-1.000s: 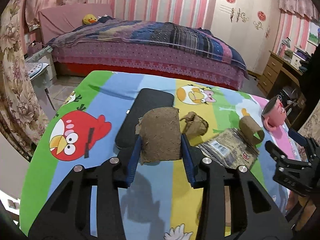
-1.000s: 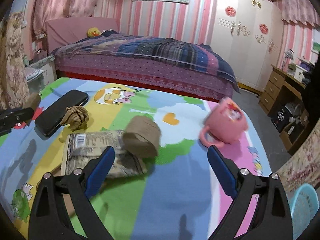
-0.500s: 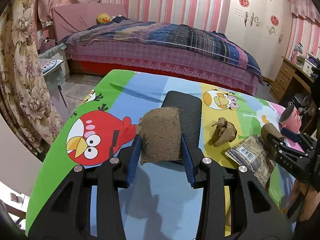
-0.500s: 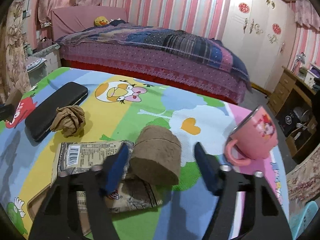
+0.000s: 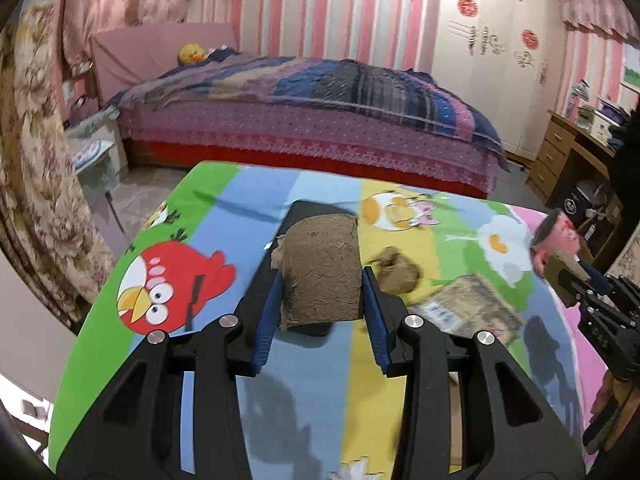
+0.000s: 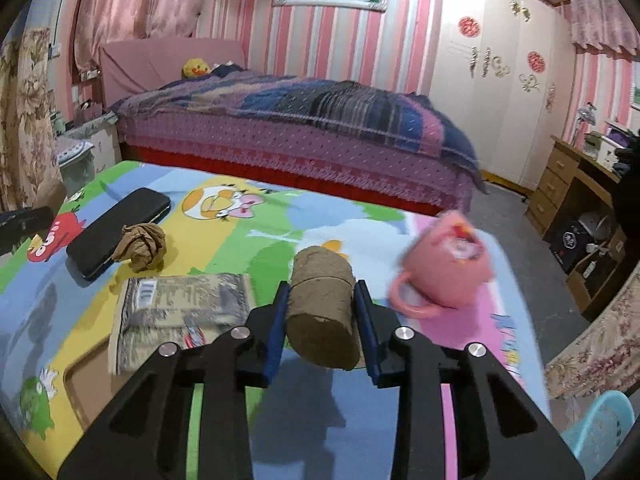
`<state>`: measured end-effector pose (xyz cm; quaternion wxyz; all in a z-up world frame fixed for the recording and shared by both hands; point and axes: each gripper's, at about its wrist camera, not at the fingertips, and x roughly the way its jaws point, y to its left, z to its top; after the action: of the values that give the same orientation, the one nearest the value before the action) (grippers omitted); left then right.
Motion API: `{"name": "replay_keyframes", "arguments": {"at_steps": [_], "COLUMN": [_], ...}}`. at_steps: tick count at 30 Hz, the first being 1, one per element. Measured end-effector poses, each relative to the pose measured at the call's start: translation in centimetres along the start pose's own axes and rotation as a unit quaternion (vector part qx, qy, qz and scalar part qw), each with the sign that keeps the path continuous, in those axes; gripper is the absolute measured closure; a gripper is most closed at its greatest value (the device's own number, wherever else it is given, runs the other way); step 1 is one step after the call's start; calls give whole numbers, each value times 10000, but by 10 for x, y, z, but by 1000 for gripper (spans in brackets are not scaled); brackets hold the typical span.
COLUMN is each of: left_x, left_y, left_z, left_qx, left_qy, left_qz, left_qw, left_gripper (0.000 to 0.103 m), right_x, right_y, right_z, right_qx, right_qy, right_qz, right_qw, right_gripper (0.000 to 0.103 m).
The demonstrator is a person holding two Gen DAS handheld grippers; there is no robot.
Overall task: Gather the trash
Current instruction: 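Grasp the brown cardboard tube with the right tool, then carry the cardboard piece and tube to the basket with both tools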
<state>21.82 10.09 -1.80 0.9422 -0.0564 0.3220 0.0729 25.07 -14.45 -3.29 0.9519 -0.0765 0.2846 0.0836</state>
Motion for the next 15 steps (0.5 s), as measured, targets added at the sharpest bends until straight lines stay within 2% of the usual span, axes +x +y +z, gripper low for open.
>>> {"name": "replay_keyframes", "arguments": {"at_steps": [8, 15], "left_x": [-24, -43], "left_y": [-68, -133], "left_z": [-1, -13], "left_qx": [153, 456], "left_qy": [-88, -127], "left_qz": [-586, -1010], "left_qw": [9981, 9938], "left_gripper": [64, 64], "right_x": [-56, -112], "right_y": [-64, -132], "right_z": [-18, -46], "right_qx": [285, 582], "right_qy": [-155, -248], "right_qz": [-414, -975], "right_qw": [9986, 9932], "right_gripper": [70, 70]}}
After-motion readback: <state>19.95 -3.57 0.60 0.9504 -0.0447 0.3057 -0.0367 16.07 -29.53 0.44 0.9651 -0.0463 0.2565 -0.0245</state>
